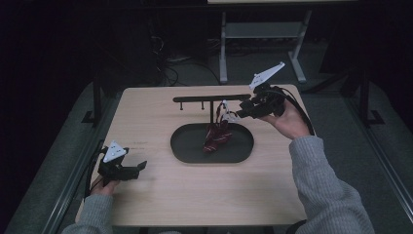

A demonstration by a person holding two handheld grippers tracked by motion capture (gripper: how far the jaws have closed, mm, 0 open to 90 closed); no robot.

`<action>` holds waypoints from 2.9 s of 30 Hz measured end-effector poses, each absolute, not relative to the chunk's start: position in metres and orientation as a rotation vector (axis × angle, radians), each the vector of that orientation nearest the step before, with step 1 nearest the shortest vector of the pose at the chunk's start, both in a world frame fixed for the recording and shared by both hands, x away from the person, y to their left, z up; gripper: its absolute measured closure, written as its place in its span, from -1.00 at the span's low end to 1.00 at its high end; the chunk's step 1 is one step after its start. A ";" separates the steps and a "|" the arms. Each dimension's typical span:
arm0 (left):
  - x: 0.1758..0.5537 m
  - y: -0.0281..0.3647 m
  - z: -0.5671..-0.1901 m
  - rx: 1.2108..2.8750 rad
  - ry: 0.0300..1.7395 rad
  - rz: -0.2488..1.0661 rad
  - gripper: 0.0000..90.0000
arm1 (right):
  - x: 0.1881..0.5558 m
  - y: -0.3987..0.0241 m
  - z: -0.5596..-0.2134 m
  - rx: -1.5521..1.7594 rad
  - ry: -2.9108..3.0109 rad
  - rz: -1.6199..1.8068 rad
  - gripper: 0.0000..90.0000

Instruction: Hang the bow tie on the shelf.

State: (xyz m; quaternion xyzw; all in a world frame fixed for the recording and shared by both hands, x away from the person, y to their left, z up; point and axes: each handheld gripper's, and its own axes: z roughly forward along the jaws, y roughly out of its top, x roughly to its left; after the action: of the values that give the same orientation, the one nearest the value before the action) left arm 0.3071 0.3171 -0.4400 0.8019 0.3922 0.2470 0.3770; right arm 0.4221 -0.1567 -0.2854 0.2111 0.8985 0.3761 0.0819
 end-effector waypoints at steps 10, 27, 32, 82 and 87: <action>0.307 0.318 -0.440 2.049 1.008 0.632 -0.71 | 0.417 -0.164 -0.290 0.640 2.685 1.137 0.32; 0.307 0.317 -0.440 2.042 1.010 0.632 -0.71 | 0.407 -0.179 -0.293 0.668 2.660 1.180 0.25; 0.306 0.317 -0.440 2.036 1.016 0.629 -0.71 | 0.404 -0.182 -0.296 0.674 2.660 1.179 0.24; 0.306 0.317 -0.440 2.031 1.025 0.624 -0.71 | 0.374 -0.233 -0.335 0.842 2.620 1.213 0.09; 0.306 0.317 -0.440 2.039 1.019 0.626 -0.71 | 0.370 -0.237 -0.340 0.862 2.626 1.204 0.08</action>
State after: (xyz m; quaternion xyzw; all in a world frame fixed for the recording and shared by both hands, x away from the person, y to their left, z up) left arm 0.3058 0.3171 -0.4401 0.7983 0.3989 0.2449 0.3790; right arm 0.3704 -0.2368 -0.3401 0.2854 0.8693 0.3985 0.0636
